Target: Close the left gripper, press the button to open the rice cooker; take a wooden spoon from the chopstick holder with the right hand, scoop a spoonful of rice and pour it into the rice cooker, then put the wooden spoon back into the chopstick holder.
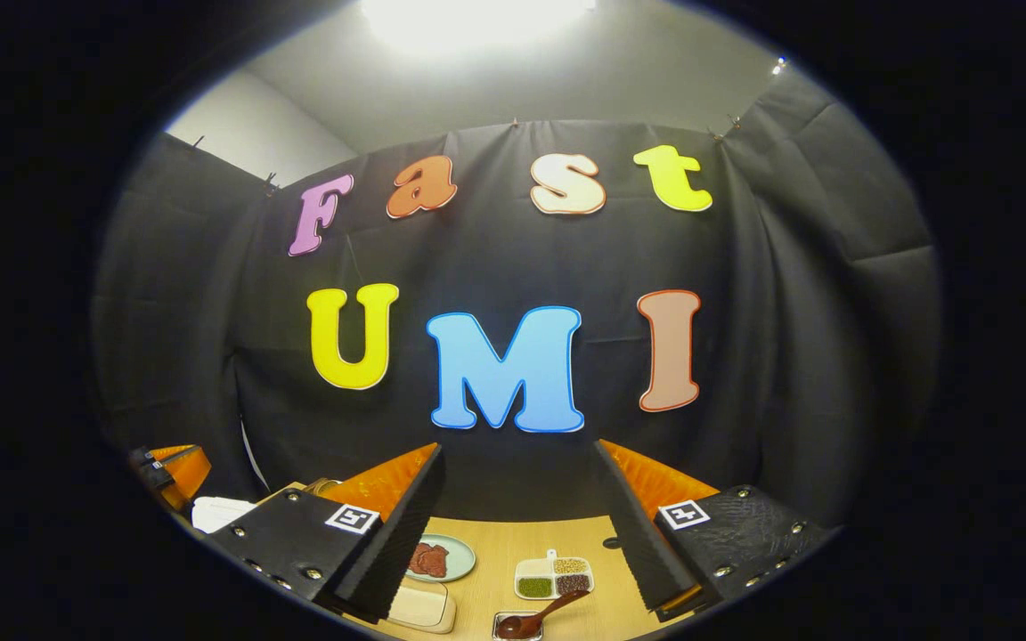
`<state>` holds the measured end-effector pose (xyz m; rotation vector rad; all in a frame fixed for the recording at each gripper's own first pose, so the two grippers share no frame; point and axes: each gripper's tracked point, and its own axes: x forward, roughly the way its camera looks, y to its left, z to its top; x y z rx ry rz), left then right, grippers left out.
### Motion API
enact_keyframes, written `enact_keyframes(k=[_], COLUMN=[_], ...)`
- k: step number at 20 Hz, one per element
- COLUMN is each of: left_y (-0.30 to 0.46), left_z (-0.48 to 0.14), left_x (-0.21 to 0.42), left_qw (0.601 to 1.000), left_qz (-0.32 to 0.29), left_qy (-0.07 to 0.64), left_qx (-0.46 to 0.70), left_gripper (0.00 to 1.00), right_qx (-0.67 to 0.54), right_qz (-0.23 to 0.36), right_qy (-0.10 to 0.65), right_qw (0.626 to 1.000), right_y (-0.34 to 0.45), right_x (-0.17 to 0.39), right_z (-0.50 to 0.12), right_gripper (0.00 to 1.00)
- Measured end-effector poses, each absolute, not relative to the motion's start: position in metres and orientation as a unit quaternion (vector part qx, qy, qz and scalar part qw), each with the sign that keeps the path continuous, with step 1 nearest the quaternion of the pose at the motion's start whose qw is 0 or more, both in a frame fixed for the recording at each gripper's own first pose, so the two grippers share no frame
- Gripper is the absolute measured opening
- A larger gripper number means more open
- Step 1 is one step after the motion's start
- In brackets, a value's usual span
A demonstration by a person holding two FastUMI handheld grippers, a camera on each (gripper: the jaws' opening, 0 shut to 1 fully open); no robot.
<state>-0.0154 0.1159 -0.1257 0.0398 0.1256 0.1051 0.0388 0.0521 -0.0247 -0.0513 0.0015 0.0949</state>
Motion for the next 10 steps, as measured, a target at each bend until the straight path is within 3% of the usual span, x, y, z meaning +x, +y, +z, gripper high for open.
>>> enact_keyframes(k=[10], left_y=[0.217], left_z=[-0.248], left_x=[-0.065], left_qw=[0.972], left_qz=[0.142], left_qy=[0.186], left_qx=[0.033], left_gripper=[0.07], right_qx=[-0.025], right_qz=[0.047], right_qy=[0.015], right_qw=[0.998], right_y=[0.063], right_x=[0.037], right_z=[-0.035], right_gripper=[0.99])
